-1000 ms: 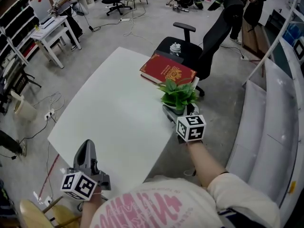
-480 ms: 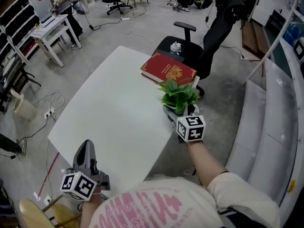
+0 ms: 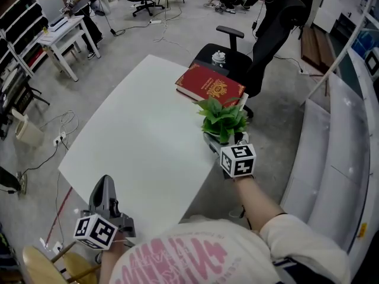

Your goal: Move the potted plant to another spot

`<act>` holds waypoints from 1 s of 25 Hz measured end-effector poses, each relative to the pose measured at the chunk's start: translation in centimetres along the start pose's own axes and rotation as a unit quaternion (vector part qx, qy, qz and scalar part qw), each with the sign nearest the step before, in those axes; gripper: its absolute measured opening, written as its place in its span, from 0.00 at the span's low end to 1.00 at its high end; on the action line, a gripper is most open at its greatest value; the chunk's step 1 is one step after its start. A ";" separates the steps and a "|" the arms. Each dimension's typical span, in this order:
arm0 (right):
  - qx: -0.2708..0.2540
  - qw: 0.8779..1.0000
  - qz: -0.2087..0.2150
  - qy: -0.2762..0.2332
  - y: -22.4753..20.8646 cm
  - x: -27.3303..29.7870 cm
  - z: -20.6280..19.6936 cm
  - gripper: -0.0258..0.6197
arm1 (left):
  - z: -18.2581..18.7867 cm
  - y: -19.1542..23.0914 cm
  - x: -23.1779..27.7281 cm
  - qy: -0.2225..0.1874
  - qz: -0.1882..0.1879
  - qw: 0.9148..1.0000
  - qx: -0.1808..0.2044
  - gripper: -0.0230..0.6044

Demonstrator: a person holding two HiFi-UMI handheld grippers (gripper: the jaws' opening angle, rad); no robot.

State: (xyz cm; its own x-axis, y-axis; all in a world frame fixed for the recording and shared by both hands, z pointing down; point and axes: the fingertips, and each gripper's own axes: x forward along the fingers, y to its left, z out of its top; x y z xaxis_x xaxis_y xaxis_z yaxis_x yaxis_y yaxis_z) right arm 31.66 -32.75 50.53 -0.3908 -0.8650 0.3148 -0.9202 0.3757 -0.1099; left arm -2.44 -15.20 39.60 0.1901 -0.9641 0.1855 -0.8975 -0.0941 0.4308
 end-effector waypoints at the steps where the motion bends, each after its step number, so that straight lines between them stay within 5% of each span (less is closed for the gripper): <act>1: -0.001 1.000 0.000 0.001 0.1 0.0 0.0 0.80 | -0.1 0.1 -0.1 0.002 0.001 1.000 -0.002 0.04; 25: -0.040 0.999 0.001 0.011 0.4 -0.2 -0.5 0.80 | -1.1 1.4 -1.6 0.007 0.022 1.000 -0.010 0.04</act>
State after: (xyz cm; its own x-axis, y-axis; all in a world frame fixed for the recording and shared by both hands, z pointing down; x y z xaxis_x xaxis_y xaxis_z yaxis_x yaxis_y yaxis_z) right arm 31.40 -32.26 50.86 -0.3915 -0.8567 0.3359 -0.9142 0.4036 -0.0361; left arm -3.53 -13.49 40.85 0.1566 -0.9636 0.2167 -0.8966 -0.0467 0.4403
